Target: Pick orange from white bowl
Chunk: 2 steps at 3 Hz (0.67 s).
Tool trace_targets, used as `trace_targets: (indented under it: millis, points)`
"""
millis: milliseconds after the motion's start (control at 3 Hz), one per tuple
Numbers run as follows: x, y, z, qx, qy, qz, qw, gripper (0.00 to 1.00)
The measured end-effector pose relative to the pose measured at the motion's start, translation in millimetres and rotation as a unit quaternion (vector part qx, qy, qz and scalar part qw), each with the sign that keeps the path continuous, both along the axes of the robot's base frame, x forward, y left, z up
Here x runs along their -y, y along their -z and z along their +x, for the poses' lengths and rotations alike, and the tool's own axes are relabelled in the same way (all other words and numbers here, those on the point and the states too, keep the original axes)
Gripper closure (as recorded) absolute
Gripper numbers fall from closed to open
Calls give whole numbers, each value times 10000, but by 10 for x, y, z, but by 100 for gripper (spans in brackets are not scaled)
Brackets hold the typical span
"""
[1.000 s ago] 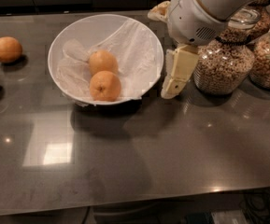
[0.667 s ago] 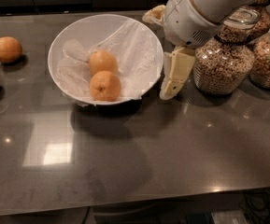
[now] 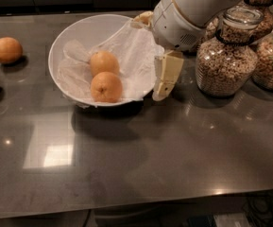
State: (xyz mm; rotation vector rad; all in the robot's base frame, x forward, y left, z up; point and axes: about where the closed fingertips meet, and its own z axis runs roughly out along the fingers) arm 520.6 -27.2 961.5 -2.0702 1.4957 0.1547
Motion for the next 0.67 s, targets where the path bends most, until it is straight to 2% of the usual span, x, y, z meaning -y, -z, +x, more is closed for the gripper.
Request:
trace_targets:
  millis: [667]
  points:
    - [-249,-36,287,134,256,719,9970,0]
